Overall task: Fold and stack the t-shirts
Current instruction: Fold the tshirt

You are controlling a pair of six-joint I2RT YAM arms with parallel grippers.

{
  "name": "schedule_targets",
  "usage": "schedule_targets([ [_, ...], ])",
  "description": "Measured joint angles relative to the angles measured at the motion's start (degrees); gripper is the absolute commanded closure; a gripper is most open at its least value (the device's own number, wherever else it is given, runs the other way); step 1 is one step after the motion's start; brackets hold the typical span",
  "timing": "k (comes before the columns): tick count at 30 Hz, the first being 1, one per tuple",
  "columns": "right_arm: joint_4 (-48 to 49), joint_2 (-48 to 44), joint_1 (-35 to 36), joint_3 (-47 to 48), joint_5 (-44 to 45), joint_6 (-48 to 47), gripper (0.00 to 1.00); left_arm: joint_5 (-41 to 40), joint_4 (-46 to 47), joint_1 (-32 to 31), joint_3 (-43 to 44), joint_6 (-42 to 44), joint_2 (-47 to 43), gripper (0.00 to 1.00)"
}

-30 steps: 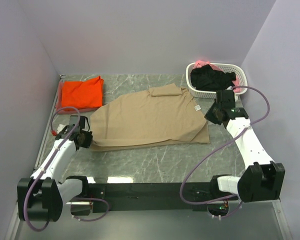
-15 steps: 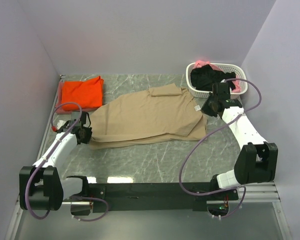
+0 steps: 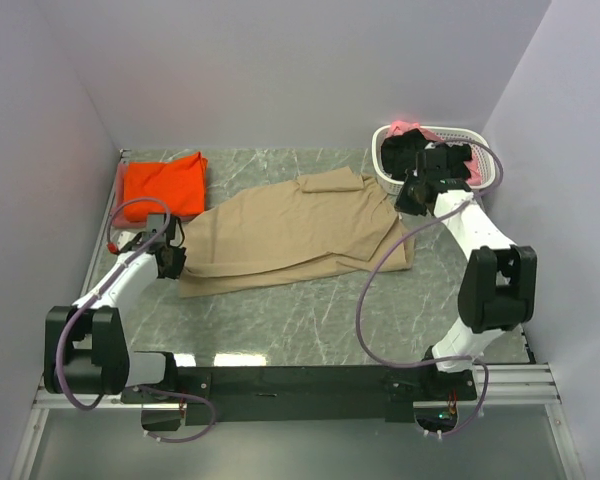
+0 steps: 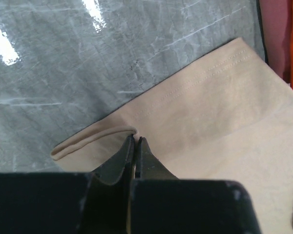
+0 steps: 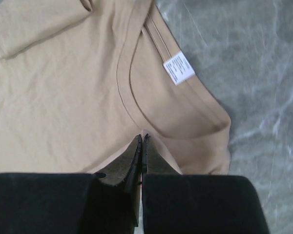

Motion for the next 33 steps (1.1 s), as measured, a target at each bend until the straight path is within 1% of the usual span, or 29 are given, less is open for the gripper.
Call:
schedule_targets([
  [3,0.8,3.1,0.0,2.5,-1.0,-2.8,1.0,0.1,0.9,0.0,0.1,0.7,1.0,1.0],
  [6,1.9,3.5,0.2,2.3,-1.8,-5.0,1.0,0.1,1.6,0.0,0.2,1.4,1.5,0.99],
  [10,2.9,0.1,0.3,-0.3,-1.4,-5.7,1.0,0.0,1.8,0.0,0.2,2.1,0.2,1.0],
  [13,3.1,-4.6,0.5,-3.5,-0.9,-5.3,1.0,0.0,1.5,0.0,0.2,2.4,-3.4,0.99],
  [16,3.3,-12.1,0.5,-8.2,-0.4,-4.5,1.0,-0.1,0.5,0.0,0.1,2.8,-9.0,0.99],
  [19,2.7,-22.0,0.6,-12.3,0.3,-3.4,1.0,-0.5,-1.4,0.0,0.0,3.3,-16.0,0.99],
  [25,1.2,-42.2,0.7,-12.3,2.3,-1.9,1.0,-1.2,-5.6,-0.1,1.0,4.6,-32.6,0.99],
  [27,0.0,-47.9,0.7,-10.7,3.1,-1.5,1.0,-1.6,-7.4,-0.1,3.5,5.1,-36.8,0.99],
  [29,-2.2,-52.4,0.7,-6.9,4.3,-1.2,1.0,-2.0,-9.0,-0.1,8.1,5.9,-39.6,0.99],
  [33,-5.1,-57.3,0.7,5.2,6.3,-1.2,1.0,-2.1,-10.3,-0.2,21.9,8.5,-42.6,0.99],
])
